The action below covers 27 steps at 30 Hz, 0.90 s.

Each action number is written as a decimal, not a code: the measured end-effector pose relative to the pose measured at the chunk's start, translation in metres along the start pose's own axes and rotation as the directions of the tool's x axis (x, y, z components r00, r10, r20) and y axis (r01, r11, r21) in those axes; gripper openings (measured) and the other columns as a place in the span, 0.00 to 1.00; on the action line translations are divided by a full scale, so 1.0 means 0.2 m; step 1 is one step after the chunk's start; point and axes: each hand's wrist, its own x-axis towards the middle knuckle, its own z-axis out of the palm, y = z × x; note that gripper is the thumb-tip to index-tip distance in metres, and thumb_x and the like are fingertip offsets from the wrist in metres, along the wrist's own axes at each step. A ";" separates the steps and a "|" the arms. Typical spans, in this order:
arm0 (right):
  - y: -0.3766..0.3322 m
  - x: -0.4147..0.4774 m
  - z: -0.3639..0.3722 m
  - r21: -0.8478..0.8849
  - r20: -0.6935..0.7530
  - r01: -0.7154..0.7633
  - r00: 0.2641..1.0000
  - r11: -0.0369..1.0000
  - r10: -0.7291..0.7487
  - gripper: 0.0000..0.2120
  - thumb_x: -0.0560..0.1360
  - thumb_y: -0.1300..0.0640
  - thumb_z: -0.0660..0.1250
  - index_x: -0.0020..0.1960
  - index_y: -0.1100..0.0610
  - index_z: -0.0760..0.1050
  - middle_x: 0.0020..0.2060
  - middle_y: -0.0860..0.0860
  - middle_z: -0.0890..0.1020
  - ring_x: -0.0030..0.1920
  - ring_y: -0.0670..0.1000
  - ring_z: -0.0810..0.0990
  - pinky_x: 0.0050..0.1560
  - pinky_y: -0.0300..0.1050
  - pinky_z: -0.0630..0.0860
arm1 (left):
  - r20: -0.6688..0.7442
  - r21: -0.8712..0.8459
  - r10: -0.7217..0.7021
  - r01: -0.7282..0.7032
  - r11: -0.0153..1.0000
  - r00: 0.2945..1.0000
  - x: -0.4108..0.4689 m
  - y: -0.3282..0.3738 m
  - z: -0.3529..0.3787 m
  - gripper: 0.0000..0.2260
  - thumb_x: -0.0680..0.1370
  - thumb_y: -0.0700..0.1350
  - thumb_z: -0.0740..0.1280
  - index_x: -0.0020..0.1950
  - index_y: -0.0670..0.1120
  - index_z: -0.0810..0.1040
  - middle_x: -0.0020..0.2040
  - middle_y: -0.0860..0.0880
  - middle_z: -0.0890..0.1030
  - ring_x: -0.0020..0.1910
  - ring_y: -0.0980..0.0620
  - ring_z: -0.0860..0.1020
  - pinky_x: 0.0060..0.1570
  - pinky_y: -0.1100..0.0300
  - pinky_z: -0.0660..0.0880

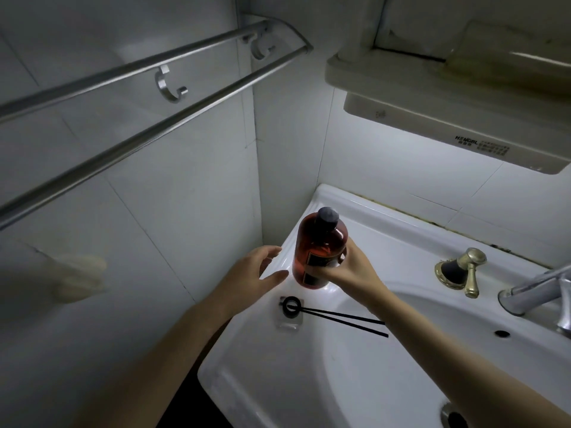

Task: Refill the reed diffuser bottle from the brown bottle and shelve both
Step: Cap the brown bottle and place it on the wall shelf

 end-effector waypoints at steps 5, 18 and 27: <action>-0.15 0.00 -0.07 -0.022 0.025 0.083 0.996 0.996 -0.082 0.23 0.57 0.50 0.76 0.50 0.44 0.73 0.41 0.33 0.81 0.43 0.35 0.78 0.39 0.24 0.71 | -0.056 0.097 0.114 -0.109 0.989 0.992 -0.03 0.12 -0.12 0.09 0.72 0.41 0.69 0.52 0.44 0.78 0.42 0.52 0.79 0.38 0.62 0.77 0.38 0.78 0.71; -0.79 0.03 -0.22 -0.110 0.092 0.263 0.963 0.959 -0.254 0.17 0.61 0.55 0.78 0.41 0.40 0.74 0.36 0.32 0.82 0.39 0.31 0.78 0.35 0.22 0.71 | -0.186 0.246 0.283 -0.234 0.941 0.941 -0.19 0.65 -0.64 0.10 0.75 0.39 0.63 0.39 0.52 0.78 0.28 0.52 0.79 0.26 0.63 0.77 0.33 0.70 0.74; -1.34 0.00 -0.24 -0.074 0.172 0.411 0.903 0.909 -0.394 0.16 0.62 0.48 0.75 0.48 0.42 0.75 0.43 0.38 0.83 0.46 0.38 0.80 0.39 0.32 0.71 | -0.370 0.362 0.390 -0.256 0.896 0.843 -0.31 0.95 -0.96 0.05 0.76 0.43 0.63 0.43 0.48 0.78 0.23 0.53 0.75 0.23 0.58 0.73 0.30 0.61 0.75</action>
